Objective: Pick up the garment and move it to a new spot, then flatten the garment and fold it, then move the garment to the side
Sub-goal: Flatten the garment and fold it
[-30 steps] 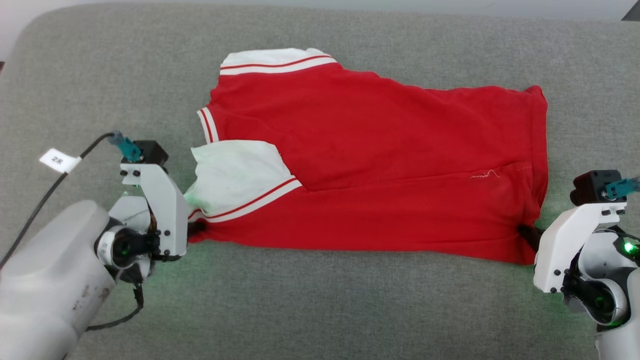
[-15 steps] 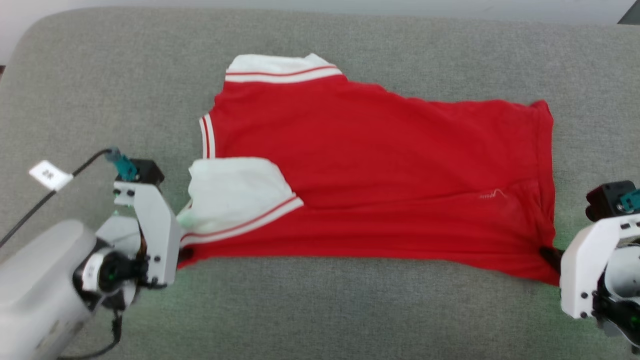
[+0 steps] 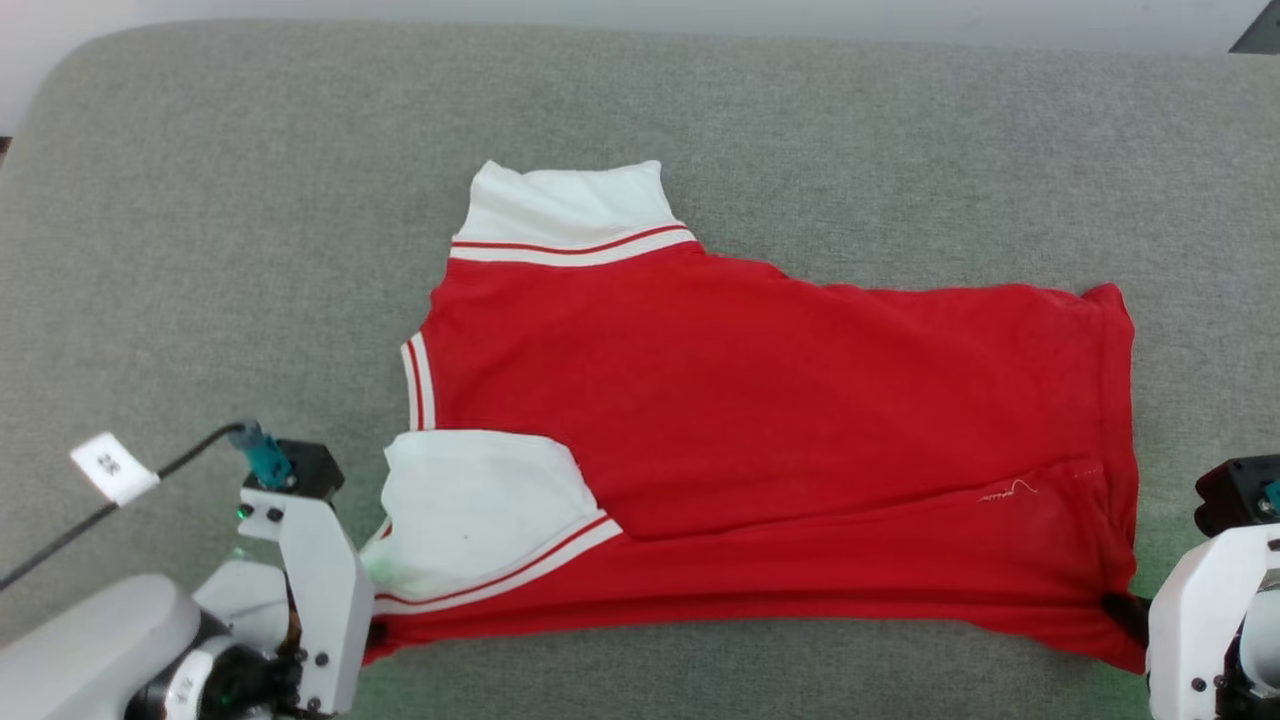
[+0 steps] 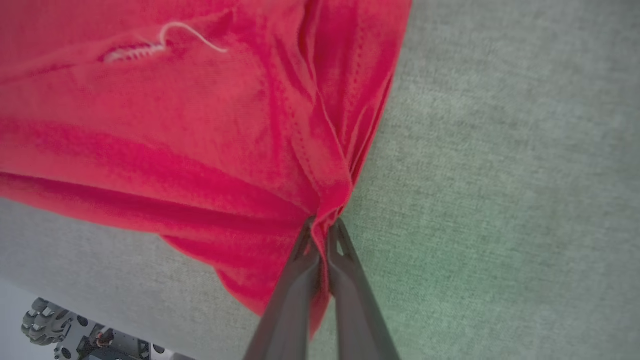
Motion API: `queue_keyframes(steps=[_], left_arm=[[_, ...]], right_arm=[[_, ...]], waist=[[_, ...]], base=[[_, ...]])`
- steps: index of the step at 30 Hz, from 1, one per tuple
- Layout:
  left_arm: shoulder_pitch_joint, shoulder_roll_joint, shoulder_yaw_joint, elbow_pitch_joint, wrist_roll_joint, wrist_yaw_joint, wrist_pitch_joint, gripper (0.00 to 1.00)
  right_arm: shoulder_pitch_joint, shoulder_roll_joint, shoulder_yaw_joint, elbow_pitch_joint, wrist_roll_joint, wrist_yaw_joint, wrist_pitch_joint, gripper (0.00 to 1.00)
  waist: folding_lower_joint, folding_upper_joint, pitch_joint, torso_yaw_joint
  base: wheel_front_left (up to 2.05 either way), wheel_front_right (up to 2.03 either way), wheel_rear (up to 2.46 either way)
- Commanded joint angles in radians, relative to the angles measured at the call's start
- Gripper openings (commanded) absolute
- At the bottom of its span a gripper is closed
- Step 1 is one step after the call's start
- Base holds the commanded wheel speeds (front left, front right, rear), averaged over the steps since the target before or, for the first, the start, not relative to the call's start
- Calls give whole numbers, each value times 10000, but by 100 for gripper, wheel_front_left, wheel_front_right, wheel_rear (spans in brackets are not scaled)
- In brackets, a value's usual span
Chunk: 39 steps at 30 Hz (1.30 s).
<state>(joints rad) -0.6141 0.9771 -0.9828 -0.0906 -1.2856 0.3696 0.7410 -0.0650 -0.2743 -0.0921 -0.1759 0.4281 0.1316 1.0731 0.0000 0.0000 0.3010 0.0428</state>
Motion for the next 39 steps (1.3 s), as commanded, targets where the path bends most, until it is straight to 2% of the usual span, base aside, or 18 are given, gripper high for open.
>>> queue_keyframes(steps=[1,4,5,6,7,8,9,10,11,19,25,28,31,39], left_arm=[[153,27,-42,62,47,62,-44,0],[346,-174,-206,348,43,-77,-101,0],[353,-250,-237,465,81,-138,-146,4],[343,-334,-237,632,99,-199,-210,16],[313,-408,-248,783,170,-258,-294,21],[259,-473,-254,903,208,-353,-374,33],[186,-528,-215,989,229,-410,-453,64],[102,-556,-171,1053,247,-447,-507,98],[8,-544,-138,1086,293,-494,-513,100],[-761,84,132,400,577,-414,-91,100],[-1616,550,505,-116,794,-326,324,100],[-2169,465,732,-24,965,-556,245,100],[-2789,176,921,408,1339,-958,-127,100],[-4531,-643,1032,2488,2202,-2222,-559,100]], right_arm=[[176,24,-25,107,-92,-20,-58,0],[257,153,143,467,-151,-20,-205,0],[235,201,204,597,-168,-20,-279,0],[187,237,269,715,-186,-20,-361,0],[151,254,332,825,-193,-20,-434,0],[103,225,396,896,-206,-20,-595,0],[1,230,431,940,-173,-20,-752,30],[-104,211,477,990,-141,-20,-878,90],[-175,153,521,1049,-129,-20,-944,100],[-424,-76,417,428,137,-20,-1314,100],[-654,151,190,-472,135,-18,-2017,100],[-977,357,110,-892,-91,-18,-2985,100],[-1344,623,175,-1084,-441,-18,-4408,100],[-2243,1052,1101,-324,-1395,-18,-8251,100]], waist=[[0,0,6,-20],[0,0,5,-66],[0,0,5,-79],[0,0,4,-97],[0,0,-1,-117],[0,0,-5,-131],[0,0,-11,-147],[0,0,-22,-162],[0,0,-35,-178],[0,0,-58,-387],[0,0,116,-731],[0,0,284,-983],[0,0,482,-1263],[0,0,1031,-2100]], base=[[0,0,0],[0,0,0],[0,0,0],[0,0,0],[0,0,0],[0,0,0],[0,0,0],[0,0,0],[0,0,0],[0,0,0],[0,0,0],[0,0,0],[0,0,0],[0,0,0]])
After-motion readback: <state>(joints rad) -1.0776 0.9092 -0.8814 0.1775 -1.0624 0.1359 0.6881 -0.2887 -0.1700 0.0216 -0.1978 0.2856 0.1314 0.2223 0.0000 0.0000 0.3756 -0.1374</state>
